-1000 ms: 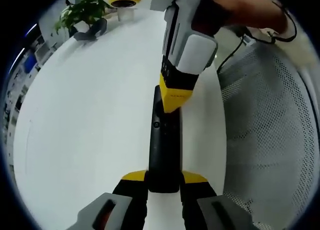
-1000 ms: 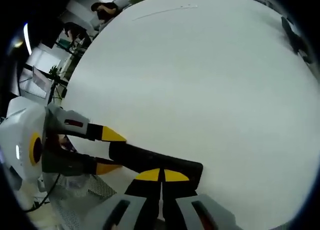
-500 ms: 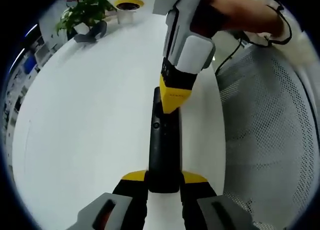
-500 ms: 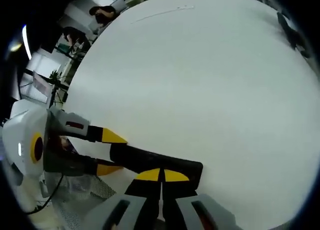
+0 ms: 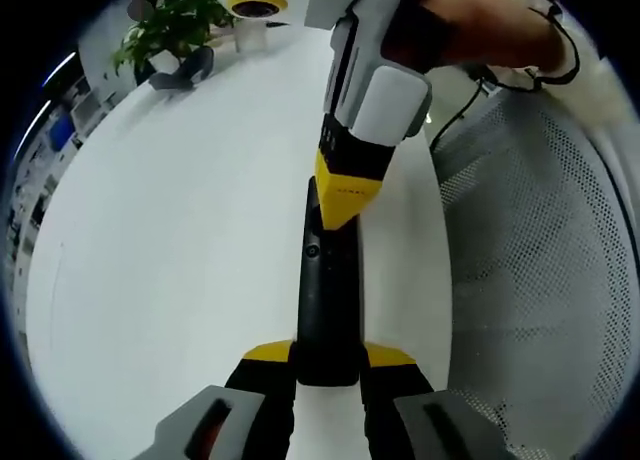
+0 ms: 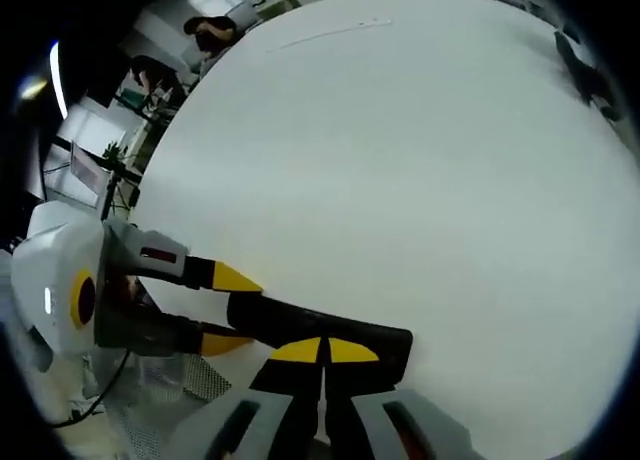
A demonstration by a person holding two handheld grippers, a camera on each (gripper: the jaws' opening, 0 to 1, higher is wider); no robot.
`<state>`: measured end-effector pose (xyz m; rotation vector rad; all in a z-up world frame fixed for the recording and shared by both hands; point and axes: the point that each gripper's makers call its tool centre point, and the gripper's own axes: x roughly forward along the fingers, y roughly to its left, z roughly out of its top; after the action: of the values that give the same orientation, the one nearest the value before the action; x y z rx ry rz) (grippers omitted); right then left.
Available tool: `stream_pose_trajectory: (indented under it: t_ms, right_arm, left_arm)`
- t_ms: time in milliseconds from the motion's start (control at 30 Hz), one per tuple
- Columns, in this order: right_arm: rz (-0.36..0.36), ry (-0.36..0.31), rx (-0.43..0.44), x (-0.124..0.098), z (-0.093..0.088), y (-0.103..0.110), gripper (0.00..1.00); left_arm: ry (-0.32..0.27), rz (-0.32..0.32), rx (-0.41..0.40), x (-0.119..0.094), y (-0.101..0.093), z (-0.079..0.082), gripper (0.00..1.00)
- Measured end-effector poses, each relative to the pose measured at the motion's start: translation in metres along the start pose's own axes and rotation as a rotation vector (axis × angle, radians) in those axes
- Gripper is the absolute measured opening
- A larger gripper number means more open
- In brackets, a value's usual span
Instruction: Press the specified remote control buttons in sequence, fully releasing each button before pressing the next.
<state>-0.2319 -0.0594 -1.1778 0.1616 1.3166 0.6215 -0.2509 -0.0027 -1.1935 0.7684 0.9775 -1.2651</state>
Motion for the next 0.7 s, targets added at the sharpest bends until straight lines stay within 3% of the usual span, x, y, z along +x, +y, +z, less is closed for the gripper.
stream_pose_trajectory:
  t_ms: [700]
  right_arm:
    - [0.012,-0.001,-0.038,0.014,0.007,0.005,0.0]
  left_arm:
    - [-0.016,-0.004,-0.016,0.001,0.0,0.001,0.22]
